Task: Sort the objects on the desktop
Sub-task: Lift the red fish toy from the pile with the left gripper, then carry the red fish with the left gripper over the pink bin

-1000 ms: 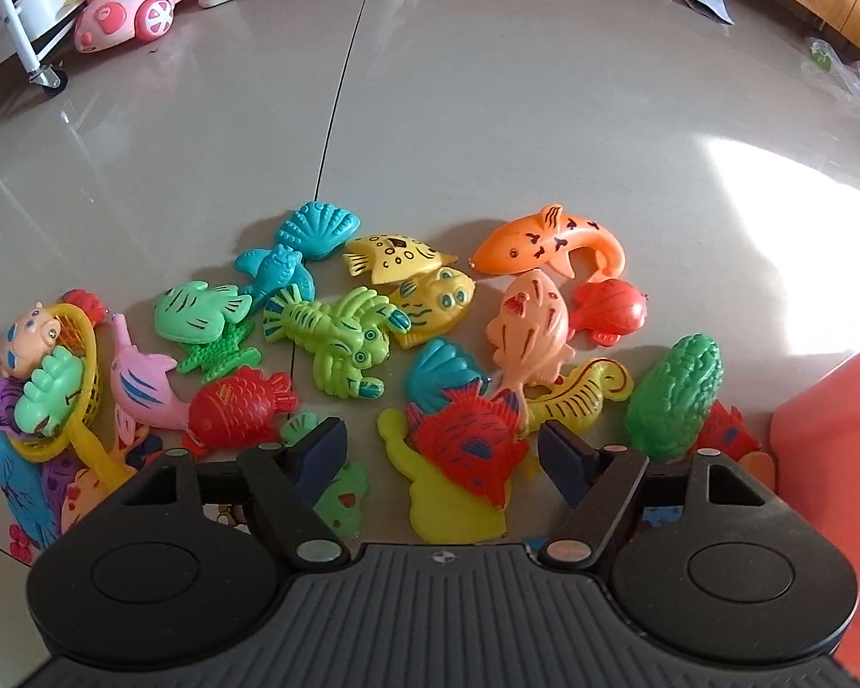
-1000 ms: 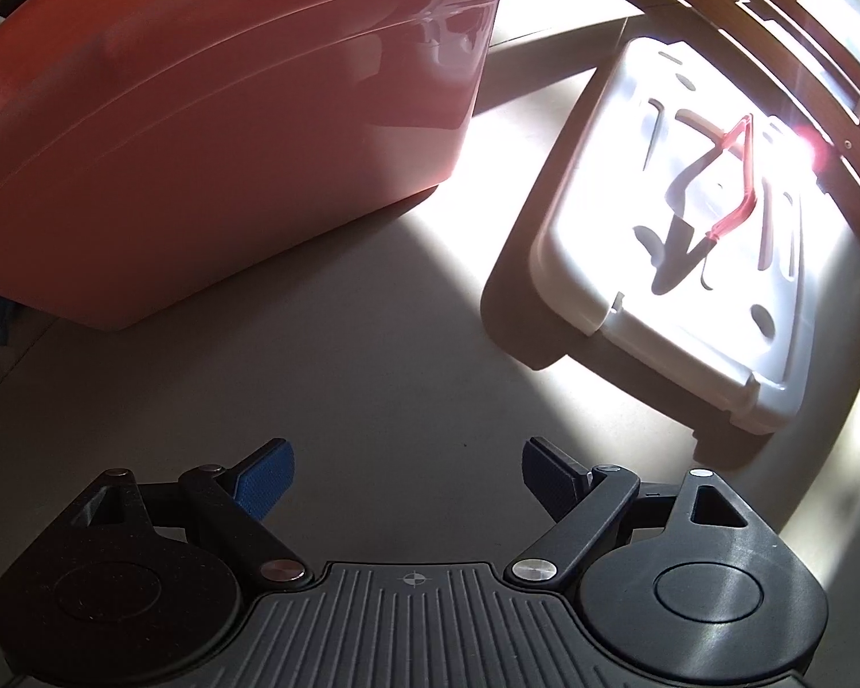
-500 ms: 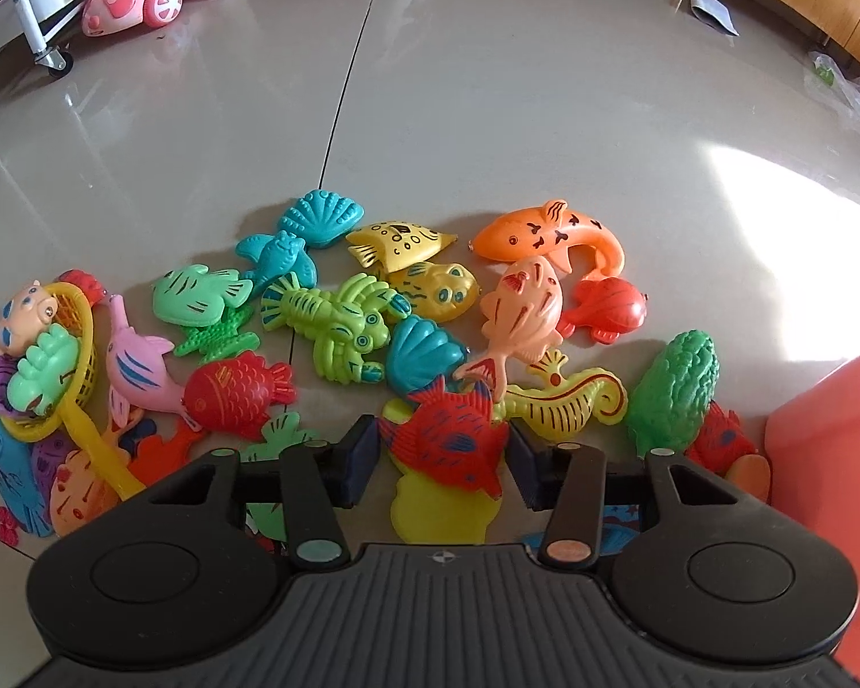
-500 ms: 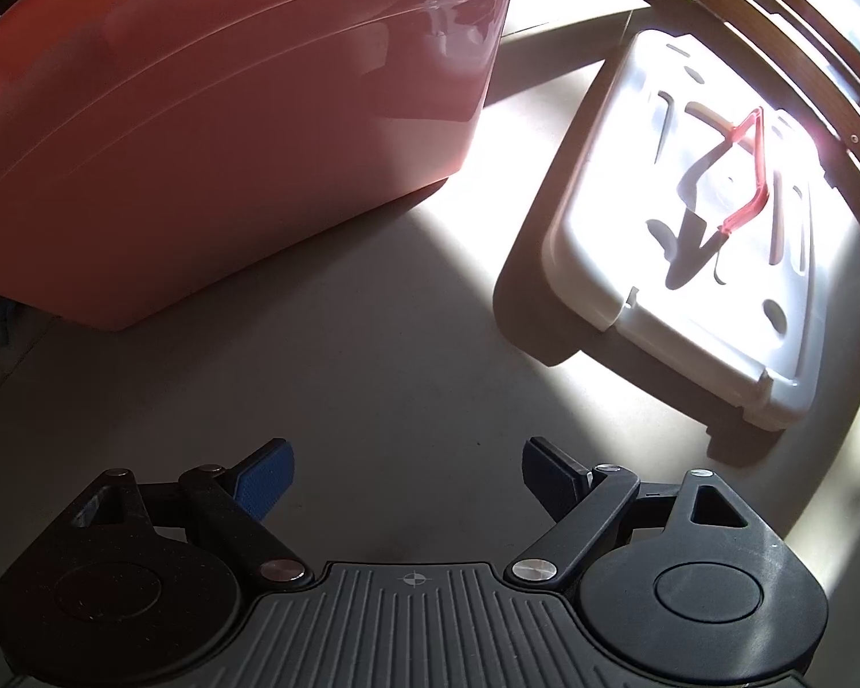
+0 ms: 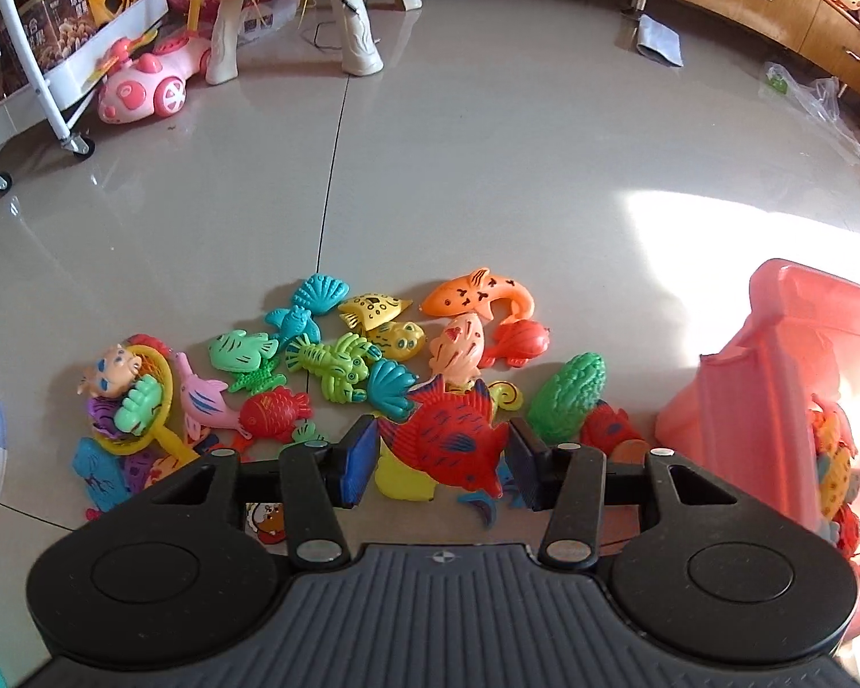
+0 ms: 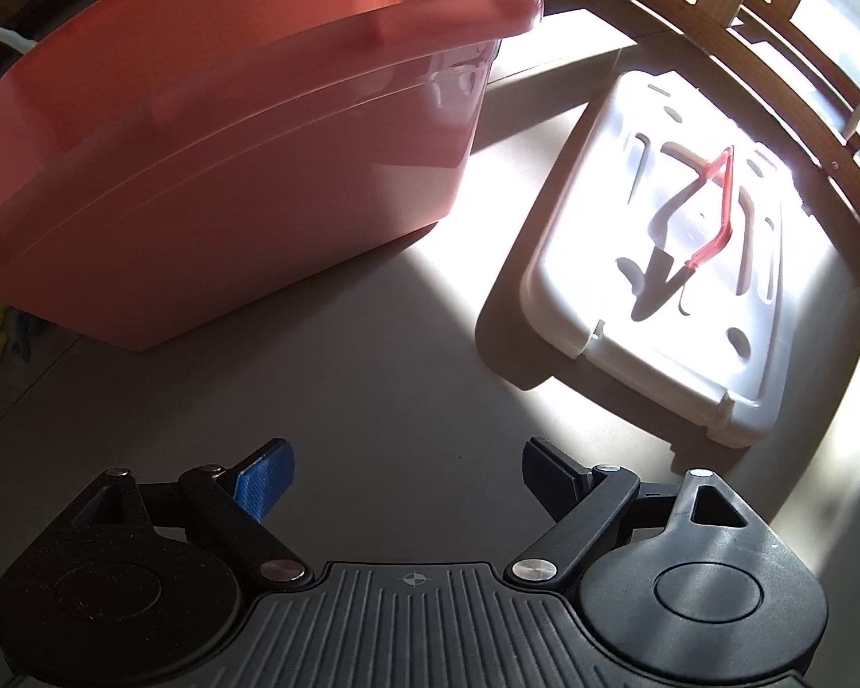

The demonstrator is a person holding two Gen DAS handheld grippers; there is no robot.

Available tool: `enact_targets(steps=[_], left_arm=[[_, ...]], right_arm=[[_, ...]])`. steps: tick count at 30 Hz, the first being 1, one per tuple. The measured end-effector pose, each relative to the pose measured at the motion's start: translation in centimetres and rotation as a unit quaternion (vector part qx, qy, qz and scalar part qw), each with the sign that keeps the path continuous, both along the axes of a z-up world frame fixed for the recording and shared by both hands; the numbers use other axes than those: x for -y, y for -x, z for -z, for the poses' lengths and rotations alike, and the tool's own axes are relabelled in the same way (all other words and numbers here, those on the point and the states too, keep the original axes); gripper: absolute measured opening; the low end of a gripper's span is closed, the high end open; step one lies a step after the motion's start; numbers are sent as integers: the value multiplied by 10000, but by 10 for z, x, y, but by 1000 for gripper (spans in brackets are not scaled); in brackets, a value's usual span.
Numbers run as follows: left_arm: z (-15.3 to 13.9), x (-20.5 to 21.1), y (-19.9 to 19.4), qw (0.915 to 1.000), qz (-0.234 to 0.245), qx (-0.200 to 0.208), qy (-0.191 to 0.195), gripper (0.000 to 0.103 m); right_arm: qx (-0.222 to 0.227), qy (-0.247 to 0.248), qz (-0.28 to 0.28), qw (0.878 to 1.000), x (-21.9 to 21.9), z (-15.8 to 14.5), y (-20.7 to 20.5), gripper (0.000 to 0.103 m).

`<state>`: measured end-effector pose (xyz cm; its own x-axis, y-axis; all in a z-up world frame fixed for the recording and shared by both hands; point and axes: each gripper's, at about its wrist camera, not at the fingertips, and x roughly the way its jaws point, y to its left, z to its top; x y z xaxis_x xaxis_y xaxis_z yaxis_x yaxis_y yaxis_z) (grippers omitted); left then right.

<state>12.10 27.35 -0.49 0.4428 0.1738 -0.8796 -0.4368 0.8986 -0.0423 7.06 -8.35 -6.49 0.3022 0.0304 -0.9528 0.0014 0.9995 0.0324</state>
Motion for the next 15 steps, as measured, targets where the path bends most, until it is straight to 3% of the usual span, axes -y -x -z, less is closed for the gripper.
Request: enact_targets(steps=[15], left_arm=[[-87,111,21,9916,1218,405,-133,49]], right_arm=[[354,-330,326,9983,47,-53,19,86]])
